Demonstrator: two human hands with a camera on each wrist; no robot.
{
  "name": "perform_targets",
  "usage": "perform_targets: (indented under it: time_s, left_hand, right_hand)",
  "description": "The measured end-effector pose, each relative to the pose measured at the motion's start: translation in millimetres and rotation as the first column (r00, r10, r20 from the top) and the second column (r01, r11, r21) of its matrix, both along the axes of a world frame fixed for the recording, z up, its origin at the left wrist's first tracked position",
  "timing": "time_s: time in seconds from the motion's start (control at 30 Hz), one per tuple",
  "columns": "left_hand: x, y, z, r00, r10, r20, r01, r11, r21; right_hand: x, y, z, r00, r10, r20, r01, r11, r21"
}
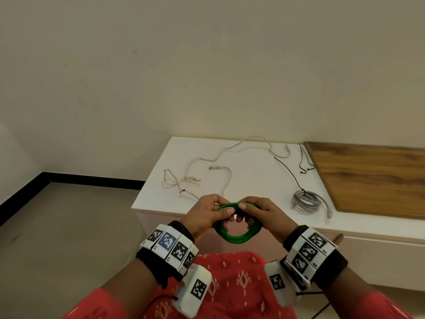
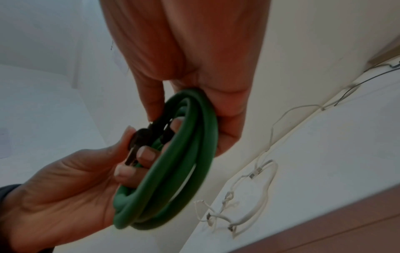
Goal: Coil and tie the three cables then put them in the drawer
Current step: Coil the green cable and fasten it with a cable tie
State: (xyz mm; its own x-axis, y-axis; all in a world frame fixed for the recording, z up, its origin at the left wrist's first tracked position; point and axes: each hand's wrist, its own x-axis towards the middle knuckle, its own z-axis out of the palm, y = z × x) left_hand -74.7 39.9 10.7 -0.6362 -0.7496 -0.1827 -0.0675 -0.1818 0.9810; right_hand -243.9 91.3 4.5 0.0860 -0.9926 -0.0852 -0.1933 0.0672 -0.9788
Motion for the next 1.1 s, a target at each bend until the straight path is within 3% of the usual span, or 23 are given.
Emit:
perform_targets:
  time_s: [0.3, 0.57, 0.63, 0.73, 0.93, 1.1]
  left_hand:
    - [-31, -8, 1, 0.999, 0.049, 0.012, -0.049, 0.999, -0.012]
    - [-48, -42, 0, 0.996, 0.091, -0.019, -0.090, 0.995, 0.046]
    - [-52, -50, -3, 0.995, 0.100, -0.021, -0.099, 0.993, 0.062]
    - [-58, -60, -10, 0.994, 0.108, -0.023, -0.106, 0.991, 0.085]
    - [-72, -82, -27, 0.993, 0.115, -0.010, -0.113, 0.984, 0.138]
    - [-80, -97, -34, 0.993, 0.117, -0.016, -0.113, 0.978, 0.175]
  right_hand:
    - [-34, -8, 10, 0.999, -0.002, -0.040, 0.006, 0.995, 0.096]
    - [-137, -35, 21, 0.935, -0.102, -0.339, 0.174, 0.966, 0.189]
    - [-169, -49, 18, 0.868, -0.163, -0.469, 0.280, 0.941, 0.191]
    - [-209, -72, 9, 0.689, -0.187, -0.700, 0.411, 0.896, 0.165]
    - [-240, -117, -10, 0.395, 0.111, -0.912, 0.373, 0.888, 0.270]
    - [-249, -147, -25, 0.303, 0.189, -0.934, 0.363, 0.883, 0.296]
